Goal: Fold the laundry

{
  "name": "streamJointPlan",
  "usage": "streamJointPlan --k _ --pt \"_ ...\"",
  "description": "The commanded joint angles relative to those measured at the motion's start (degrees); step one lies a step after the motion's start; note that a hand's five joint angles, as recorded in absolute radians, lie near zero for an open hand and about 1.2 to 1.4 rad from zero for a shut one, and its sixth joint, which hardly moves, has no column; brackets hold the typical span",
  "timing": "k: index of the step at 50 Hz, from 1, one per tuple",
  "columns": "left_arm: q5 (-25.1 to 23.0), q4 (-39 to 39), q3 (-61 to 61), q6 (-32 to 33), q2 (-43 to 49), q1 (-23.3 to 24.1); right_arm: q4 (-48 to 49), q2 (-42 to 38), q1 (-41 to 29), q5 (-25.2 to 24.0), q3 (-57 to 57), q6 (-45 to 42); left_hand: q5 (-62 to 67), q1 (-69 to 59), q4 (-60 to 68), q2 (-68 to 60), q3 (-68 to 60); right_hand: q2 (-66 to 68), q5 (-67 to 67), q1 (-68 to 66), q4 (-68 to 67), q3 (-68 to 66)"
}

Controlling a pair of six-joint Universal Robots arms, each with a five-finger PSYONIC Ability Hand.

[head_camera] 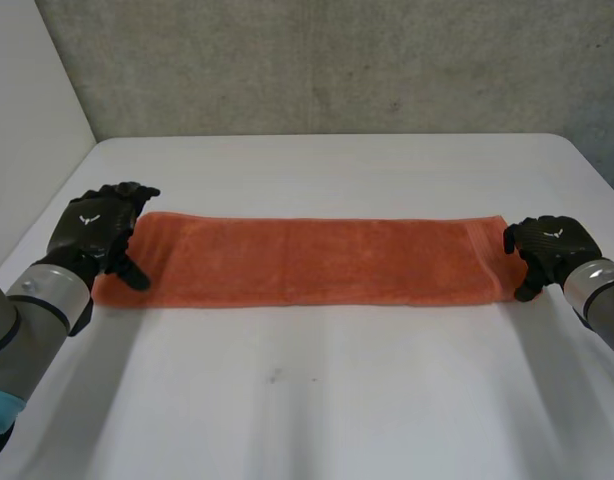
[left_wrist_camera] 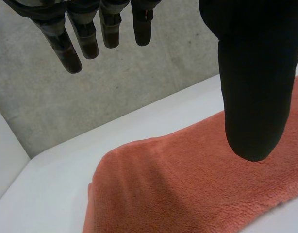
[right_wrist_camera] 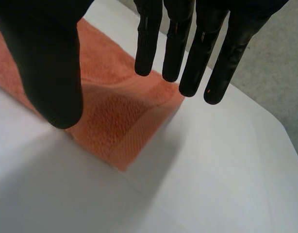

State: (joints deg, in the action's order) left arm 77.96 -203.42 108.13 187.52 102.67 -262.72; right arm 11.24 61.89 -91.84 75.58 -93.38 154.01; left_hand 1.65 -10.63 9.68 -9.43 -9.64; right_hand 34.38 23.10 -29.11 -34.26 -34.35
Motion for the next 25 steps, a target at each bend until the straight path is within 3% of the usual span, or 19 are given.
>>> streamJointPlan --k 1,7,8,9,10,11,15,20,25 --pt "0.0 0.0 0.2 0.3 0.1 -0.3 1.1 -4.5 0.7 0.3 1.9 -2.7 -1.7 0.6 0.3 -0.6 -0.4 6.8 8.1 -12.1 -6.9 -6.9" --pt "0.0 0.0 0.2 0.2 0.2 -0.2 1.1 -6.2 0.7 0.2 2.9 -2.8 -1.7 0.6 0.3 -0.6 -0.4 10.7 12.0 -16.0 -10.8 -10.7" --pt "0.0 0.0 0.3 0.2 0.2 -0.2 1.1 -6.7 0.7 0.2 3.3 -2.8 -1.7 0.6 0.3 -0.6 -0.4 16.5 17.8 -21.8 -16.6 -16.6" --pt "0.0 0.0 0.3 0.2 0.2 -0.2 1.1 -7.1 0.7 0.3 3.6 -3.0 -1.7 0.6 0.3 -0.6 -0.4 33.1 34.3 -38.3 -33.2 -33.1" --pt "0.0 0.0 0.3 0.2 0.2 -0.2 1.1 -7.1 0.7 0.3 3.6 -3.0 -1.7 0.6 0.3 -0.6 -0.4 33.2 34.5 -38.5 -33.4 -33.3" --pt "0.0 0.0 0.3 0.2 0.2 -0.2 1.1 -7.5 0.8 0.4 4.1 -3.0 -1.7 0.6 0.3 -0.6 -0.4 45.5 46.8 -50.8 -45.6 -45.5" --pt "0.0 0.0 0.4 0.2 0.2 -0.1 1.2 -7.1 1.8 2.2 4.8 -2.8 -1.7 0.6 0.3 -0.6 -0.4 45.6 46.9 -50.9 -45.7 -45.7" --pt "0.0 0.0 0.7 0.2 0.2 -0.1 2.4 -3.8 9.8 10.5 7.7 -3.8 -1.7 0.6 0.3 -0.6 -0.4 45.6 46.9 -50.9 -45.7 -45.7" --pt "0.0 0.0 0.9 0.1 0.1 0.0 1.3 -4.1 16.8 13.5 12.3 -9.8 -1.7 0.6 0.3 -0.6 -0.4 45.6 46.9 -50.9 -45.7 -45.7"
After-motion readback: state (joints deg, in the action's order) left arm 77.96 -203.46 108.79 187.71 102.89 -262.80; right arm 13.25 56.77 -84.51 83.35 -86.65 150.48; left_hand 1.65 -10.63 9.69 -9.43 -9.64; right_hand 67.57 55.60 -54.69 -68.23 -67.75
